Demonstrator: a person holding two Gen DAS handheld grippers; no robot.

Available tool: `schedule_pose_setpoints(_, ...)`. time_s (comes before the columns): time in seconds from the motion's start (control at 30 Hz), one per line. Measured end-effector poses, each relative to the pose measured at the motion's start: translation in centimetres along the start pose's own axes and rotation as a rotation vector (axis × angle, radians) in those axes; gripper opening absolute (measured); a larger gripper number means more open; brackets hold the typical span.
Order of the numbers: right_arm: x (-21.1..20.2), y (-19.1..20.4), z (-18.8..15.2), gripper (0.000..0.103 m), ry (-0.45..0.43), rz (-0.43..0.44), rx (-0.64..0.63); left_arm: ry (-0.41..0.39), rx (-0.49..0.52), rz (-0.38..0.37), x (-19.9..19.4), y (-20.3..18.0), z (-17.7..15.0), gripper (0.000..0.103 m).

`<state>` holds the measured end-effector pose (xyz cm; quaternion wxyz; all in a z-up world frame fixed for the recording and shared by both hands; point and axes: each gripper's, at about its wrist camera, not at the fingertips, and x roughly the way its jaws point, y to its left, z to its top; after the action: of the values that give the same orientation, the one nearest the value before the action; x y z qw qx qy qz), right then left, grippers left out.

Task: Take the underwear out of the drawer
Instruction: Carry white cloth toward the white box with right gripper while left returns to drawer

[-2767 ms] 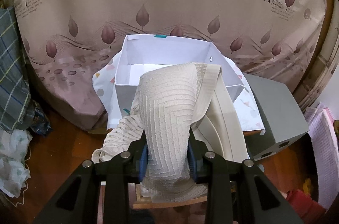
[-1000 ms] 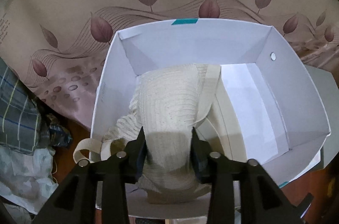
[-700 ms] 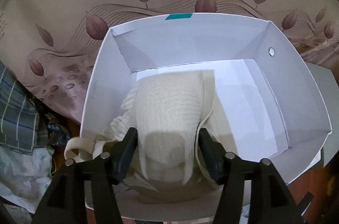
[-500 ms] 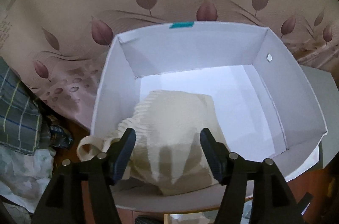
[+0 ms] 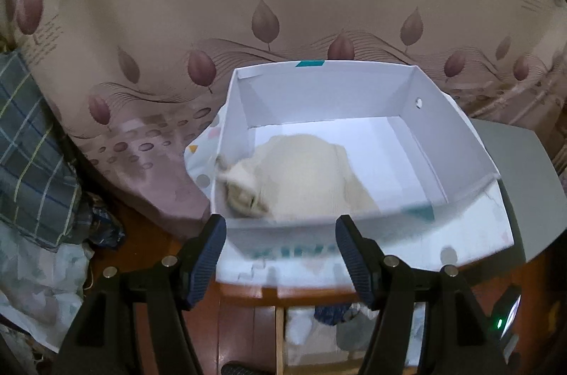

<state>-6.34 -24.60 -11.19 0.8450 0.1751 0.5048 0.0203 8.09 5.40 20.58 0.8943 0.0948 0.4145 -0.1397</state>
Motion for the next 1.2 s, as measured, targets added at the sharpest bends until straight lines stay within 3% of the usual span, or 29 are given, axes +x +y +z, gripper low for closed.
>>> schedule_pose_setpoints(0.23,-1.2,-0.2,0.8,0.012,0.031,0.028,0.030,-0.089,-0.020,0.063,-3.9,1.3,-5.9,0.066)
schedule_pose_setpoints(0.67,-6.8,2.9,2.8,0.012,0.036,0.038,-0.036,0.059,-0.199,0.101,3.0,3.3,-15.6,0.066)
schedule_pose_setpoints(0.87,-10.5,4.7,4.3,0.012,-0.014,0.026,-0.092,0.047,-0.279,0.172,5.3,4.1,-17.6,0.066)
schedule_pose_setpoints(1.03,-14.9,6.3,6.9,0.012,-0.102,0.025,-0.136,0.057,-0.282,0.230,6.8,4.6,-19.4,0.066)
schedule_pose_setpoints(1.2,-19.3,8.1,10.0,0.012,-0.199,0.034,-0.164,0.092,-0.286,0.226,8.0,4.9,-20.5,0.066)
